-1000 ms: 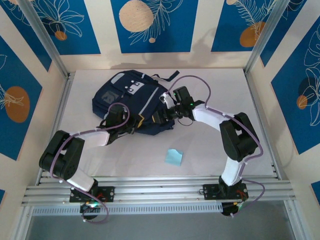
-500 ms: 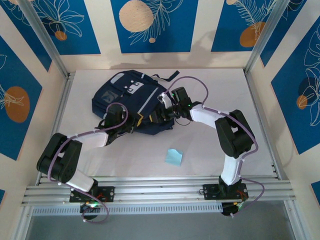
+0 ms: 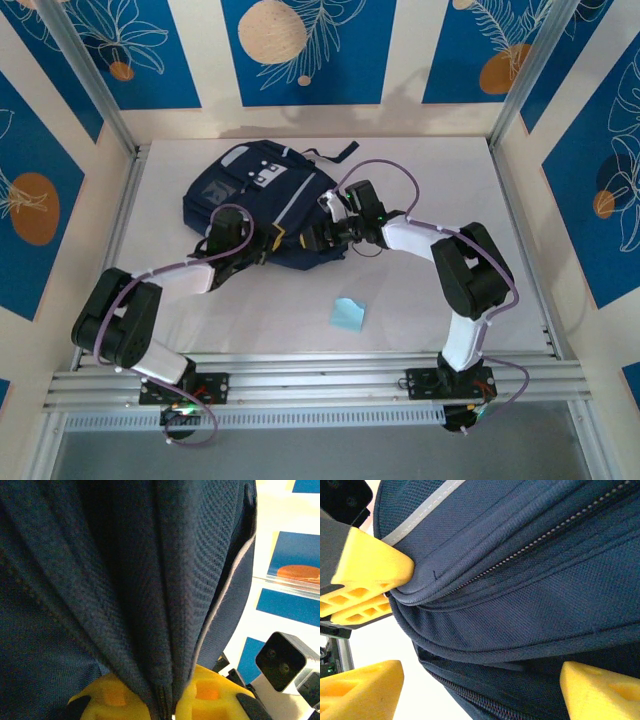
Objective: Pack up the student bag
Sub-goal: Zip the student bag at the top-center of the table.
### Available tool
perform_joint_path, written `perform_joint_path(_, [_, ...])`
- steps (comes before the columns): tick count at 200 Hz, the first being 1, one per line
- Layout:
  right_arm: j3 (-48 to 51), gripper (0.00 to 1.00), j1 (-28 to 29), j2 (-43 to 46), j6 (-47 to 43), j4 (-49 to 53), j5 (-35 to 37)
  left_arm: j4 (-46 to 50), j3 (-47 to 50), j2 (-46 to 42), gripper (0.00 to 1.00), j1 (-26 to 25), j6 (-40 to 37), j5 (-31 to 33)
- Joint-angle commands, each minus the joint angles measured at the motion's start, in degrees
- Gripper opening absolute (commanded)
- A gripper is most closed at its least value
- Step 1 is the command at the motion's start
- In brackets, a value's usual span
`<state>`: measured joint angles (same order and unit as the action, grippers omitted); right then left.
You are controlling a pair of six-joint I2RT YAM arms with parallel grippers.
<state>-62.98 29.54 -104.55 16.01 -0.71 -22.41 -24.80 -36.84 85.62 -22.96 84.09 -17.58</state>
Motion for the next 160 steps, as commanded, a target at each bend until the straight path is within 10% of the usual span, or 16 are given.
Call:
perform_joint_path(1, [0.65,0.82,0.78,0.16,2.19,0.84,-1.06,-7.29,-2.05,-3.68,0.00,1.52,-0.66,1.51])
perform_joint_path(160, [0.49,0.67,4.80,0.04,-0.07,3.21,-6.58,-8.34,-1.70,-1.45,0.00,2.82,-1.39,0.02])
